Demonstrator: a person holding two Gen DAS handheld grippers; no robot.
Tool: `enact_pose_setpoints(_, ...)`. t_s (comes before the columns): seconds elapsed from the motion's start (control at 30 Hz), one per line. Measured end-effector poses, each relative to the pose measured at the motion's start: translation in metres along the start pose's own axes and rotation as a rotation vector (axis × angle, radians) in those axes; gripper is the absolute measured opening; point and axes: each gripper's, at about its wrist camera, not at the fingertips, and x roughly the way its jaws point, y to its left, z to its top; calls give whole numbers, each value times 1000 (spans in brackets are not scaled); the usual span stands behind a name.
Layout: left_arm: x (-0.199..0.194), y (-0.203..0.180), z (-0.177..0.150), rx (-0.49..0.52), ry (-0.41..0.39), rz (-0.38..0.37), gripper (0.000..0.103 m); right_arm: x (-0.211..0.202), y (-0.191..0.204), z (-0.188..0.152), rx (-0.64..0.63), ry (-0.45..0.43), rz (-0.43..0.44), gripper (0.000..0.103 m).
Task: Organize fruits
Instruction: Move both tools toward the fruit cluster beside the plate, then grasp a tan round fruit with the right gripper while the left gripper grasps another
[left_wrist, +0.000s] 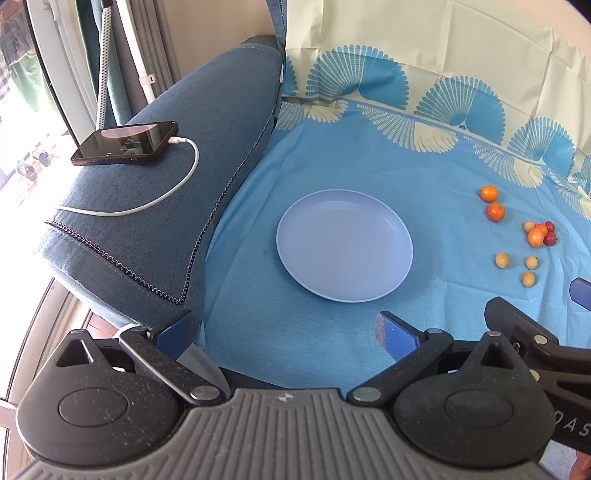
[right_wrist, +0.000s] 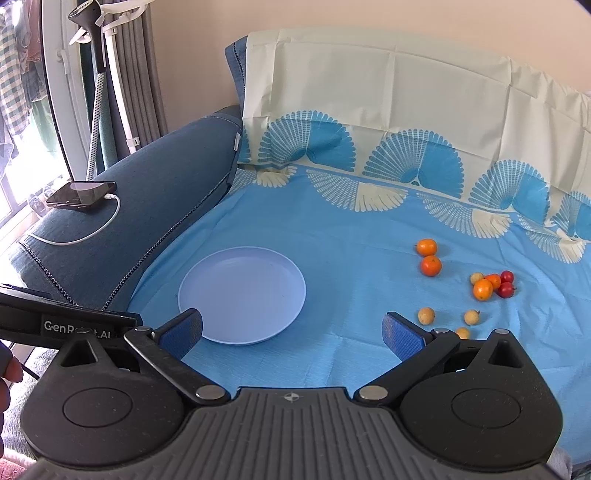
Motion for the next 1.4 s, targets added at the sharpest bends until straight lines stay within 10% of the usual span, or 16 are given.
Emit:
enact_pose_setpoints(1.1, -20, -9, -10, 42, -36, -11, 103, -23, -10, -5, 70, -4, 9, 103)
enact_pose_setpoints(1.4, -12, -30, -10, 73, 5, -41, 103, -27, -48, -16, 122, -11, -108, 103)
